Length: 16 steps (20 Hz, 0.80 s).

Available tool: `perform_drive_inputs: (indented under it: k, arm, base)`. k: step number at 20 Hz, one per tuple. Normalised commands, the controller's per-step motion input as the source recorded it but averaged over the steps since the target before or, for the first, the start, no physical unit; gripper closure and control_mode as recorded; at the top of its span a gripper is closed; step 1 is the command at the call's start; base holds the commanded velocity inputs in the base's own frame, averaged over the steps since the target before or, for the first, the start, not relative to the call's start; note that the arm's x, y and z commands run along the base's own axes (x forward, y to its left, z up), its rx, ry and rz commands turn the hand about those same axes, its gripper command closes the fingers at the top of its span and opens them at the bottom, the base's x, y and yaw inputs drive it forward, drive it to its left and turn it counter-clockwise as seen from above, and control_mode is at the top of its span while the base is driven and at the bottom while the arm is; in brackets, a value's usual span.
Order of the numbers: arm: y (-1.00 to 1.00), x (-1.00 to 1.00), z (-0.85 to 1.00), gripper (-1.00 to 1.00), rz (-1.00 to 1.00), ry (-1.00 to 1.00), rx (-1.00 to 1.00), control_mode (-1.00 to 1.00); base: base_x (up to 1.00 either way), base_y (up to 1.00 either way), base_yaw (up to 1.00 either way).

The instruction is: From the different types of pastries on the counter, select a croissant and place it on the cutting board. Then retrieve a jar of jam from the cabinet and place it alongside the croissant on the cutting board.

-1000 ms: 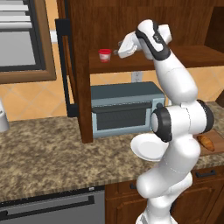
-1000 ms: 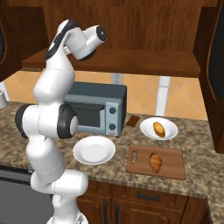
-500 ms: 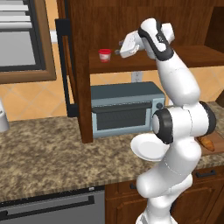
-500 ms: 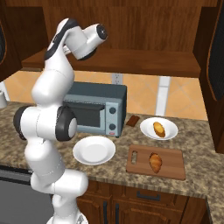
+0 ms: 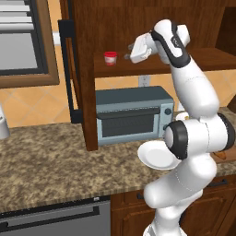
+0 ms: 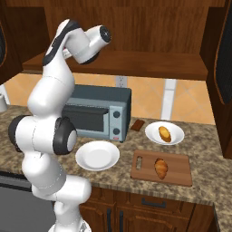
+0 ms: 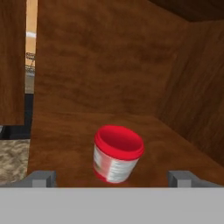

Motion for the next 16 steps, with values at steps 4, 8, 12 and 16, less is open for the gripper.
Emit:
perform_drive_inputs:
  k: [4, 8, 12, 16]
  arm:
    - [0.12, -0.01, 0.0, -1.0, 0.0, 0.0, 0.0, -1.0]
    - [0.2, 0.0, 0.0, -1.0, 0.0, 0.0, -0.03, -1.0]
    - [0.17, 0.0, 0.0, -1.0, 0.0, 0.01, -0.02, -1.0]
    - [0.09, 0.0, 0.0, -1.0, 0.0, 0.03, 0.0, -1.0]
  base:
    - [0.0, 0.0, 0.0]
    - [0.0, 0.0, 0.0]
    - [0.0, 0.0, 0.0]
    - [0.0, 0.0, 0.0]
